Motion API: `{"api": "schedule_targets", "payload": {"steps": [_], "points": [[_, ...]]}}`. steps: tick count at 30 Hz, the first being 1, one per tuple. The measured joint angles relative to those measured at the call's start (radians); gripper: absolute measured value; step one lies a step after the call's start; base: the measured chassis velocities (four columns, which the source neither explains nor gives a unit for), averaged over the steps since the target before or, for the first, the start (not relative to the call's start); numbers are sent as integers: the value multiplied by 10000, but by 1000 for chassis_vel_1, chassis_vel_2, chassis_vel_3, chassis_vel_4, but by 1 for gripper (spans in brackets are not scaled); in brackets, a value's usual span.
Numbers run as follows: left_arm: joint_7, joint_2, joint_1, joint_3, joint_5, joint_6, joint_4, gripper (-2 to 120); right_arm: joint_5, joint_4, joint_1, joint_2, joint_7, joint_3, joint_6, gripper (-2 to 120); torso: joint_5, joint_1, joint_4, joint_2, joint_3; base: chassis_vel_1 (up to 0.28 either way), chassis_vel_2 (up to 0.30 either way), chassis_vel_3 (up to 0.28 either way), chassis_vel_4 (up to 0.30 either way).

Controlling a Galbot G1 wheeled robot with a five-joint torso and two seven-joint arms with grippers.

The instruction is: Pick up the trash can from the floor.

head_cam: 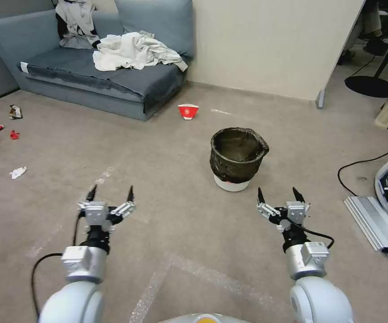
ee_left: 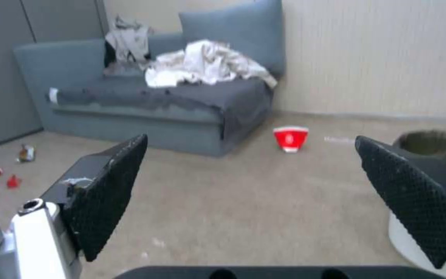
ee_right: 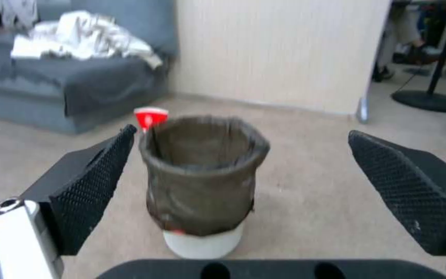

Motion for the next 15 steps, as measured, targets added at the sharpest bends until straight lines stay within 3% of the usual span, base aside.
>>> {"api": "schedule_targets", "payload": {"steps": [2, 5, 6, 15], "points": [[-160, 150, 330, -165, -136, 139, -390, 100, -48, 763, -354, 143, 165, -91, -223, 100, -24, 1, -4, -1, 1, 0, 0, 0, 0], [-419, 403, 827, -475, -317, 319, -1094, 100, -89, 1390, -633, 267, 293, -176, -415, 100, 6, 1, -2, 0, 0, 0, 0, 0, 0], [-532, 488, 1030, -583, -384, 464, -1325, 100, -117, 1736, -795, 328, 319, -211, -718, 100, -6, 2, -3, 0, -1, 0, 0, 0, 0], [-631, 444, 1154, -647, -409, 570, -1438, 100, -230, 1880, -877, 339, 329, -246, -1097, 100, -8, 2, -3, 1, 0, 0, 0, 0, 0]]}}
